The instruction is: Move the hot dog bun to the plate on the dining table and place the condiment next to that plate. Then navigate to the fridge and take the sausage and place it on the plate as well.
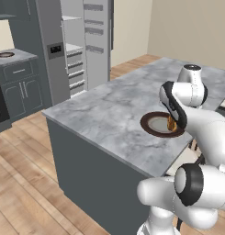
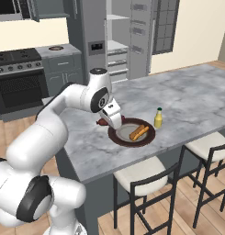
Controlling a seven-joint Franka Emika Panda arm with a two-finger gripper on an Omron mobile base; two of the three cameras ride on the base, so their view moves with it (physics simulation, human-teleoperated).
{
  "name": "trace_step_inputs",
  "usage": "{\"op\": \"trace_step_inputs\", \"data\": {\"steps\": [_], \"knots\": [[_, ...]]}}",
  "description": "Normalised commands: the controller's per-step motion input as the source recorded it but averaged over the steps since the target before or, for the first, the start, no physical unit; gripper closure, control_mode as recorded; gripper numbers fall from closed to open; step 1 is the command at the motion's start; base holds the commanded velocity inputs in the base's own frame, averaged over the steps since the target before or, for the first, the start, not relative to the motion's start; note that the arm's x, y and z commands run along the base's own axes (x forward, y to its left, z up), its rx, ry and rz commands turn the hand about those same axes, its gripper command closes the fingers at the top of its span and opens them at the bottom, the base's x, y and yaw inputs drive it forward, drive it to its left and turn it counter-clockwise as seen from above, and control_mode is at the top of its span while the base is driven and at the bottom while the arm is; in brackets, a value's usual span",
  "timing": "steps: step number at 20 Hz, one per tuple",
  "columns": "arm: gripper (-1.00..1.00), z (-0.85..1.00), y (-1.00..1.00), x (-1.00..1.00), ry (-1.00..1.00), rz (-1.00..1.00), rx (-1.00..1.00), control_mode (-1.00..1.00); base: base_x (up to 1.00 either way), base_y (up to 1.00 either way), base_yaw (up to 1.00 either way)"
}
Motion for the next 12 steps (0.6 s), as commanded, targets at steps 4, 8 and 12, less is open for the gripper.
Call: {"op": "trace_step_inputs", "data": {"steps": [4, 8, 12], "knots": [[1.0, -0.5, -0.13, 0.6, 0.0, 0.0, 0.0, -1.0, 0.0, 0.0, 0.0], [1.0, -0.31, -0.05, 0.52, 0.0, 0.0, 0.0, -1.0, 0.0, 0.0, 0.0], [1.0, -0.32, -0.07, 0.5, 0.0, 0.0, 0.0, -1.0, 0.0, 0.0, 0.0]]}}
